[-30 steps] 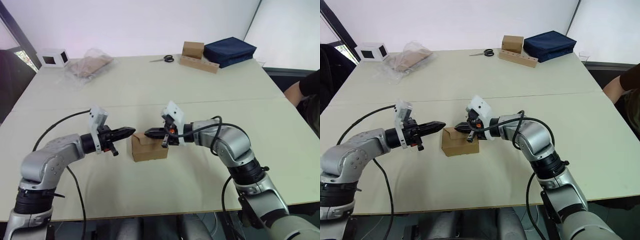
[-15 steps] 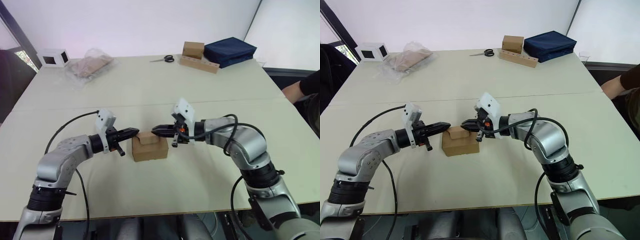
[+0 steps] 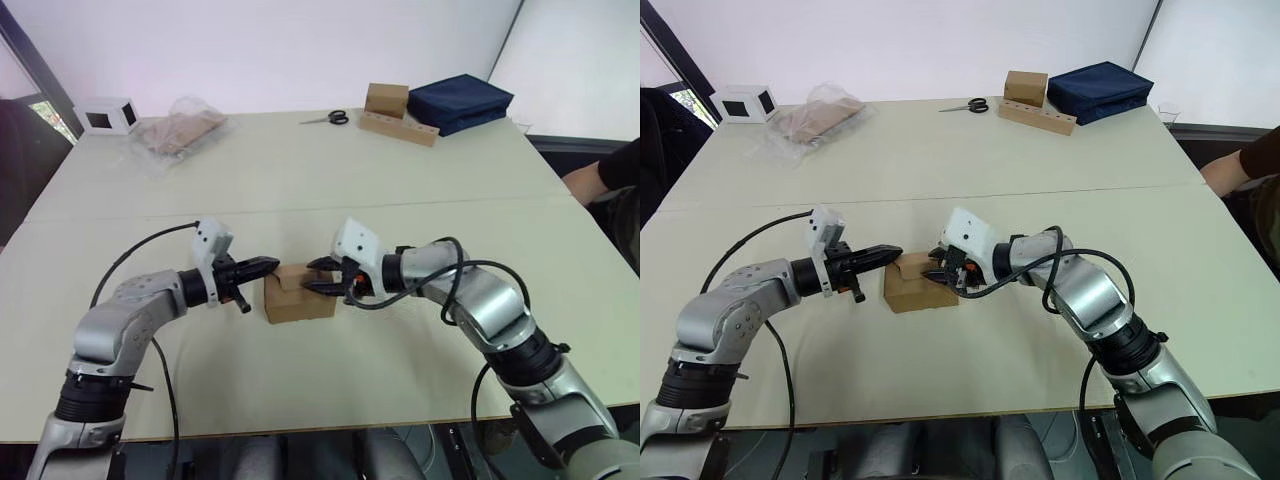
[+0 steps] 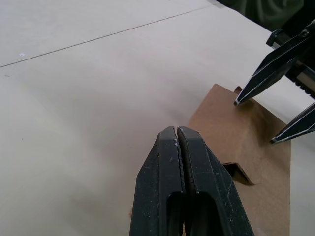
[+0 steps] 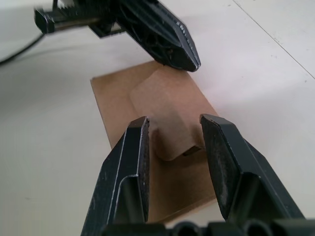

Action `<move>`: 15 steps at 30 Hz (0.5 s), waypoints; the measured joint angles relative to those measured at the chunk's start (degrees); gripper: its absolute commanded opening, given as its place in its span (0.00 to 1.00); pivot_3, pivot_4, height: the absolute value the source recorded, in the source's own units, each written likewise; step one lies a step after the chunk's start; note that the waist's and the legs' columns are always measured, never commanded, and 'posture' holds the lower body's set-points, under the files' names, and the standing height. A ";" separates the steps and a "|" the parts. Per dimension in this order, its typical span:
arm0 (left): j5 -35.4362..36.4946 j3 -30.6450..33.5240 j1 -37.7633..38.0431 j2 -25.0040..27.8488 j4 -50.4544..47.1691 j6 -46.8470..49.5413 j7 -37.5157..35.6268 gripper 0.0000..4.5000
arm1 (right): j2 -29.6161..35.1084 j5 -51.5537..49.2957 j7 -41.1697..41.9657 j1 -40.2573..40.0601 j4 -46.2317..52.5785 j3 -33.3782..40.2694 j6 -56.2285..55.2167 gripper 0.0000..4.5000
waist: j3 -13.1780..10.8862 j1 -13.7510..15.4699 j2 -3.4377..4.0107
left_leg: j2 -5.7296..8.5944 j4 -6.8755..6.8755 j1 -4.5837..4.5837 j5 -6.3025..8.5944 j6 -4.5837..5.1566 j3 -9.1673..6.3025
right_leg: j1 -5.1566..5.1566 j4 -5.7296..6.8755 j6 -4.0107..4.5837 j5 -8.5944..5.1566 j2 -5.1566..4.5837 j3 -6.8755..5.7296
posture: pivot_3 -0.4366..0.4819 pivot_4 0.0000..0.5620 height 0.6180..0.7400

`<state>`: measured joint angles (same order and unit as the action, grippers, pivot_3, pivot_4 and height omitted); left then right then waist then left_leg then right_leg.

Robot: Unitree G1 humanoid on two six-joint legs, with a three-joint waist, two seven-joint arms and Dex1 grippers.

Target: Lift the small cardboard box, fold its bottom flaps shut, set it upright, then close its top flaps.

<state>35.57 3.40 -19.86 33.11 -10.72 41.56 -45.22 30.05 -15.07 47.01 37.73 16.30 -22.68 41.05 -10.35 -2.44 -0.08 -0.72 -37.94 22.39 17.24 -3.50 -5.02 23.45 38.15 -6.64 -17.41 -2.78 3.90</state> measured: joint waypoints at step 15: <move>0.66 0.12 -1.16 -1.97 -0.10 2.05 1.65 0.00 | 0.12 2.97 2.62 -1.11 -0.45 0.16 -6.06 0.37 | 0.00 -0.01 -0.01 | 0.00 -0.01 0.00 0.00 0.00 -0.01 | 0.00 0.00 0.00 0.00 0.00 0.00 | 0.48 0.27 1.00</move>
<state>36.23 3.52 -21.01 31.14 -10.81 43.61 -43.56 30.17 -12.09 49.63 36.62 15.85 -22.51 34.99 -10.35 -2.44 -0.09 -0.72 -37.95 22.39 17.23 -3.50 -5.03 23.44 38.15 -6.64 -17.41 -2.77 3.90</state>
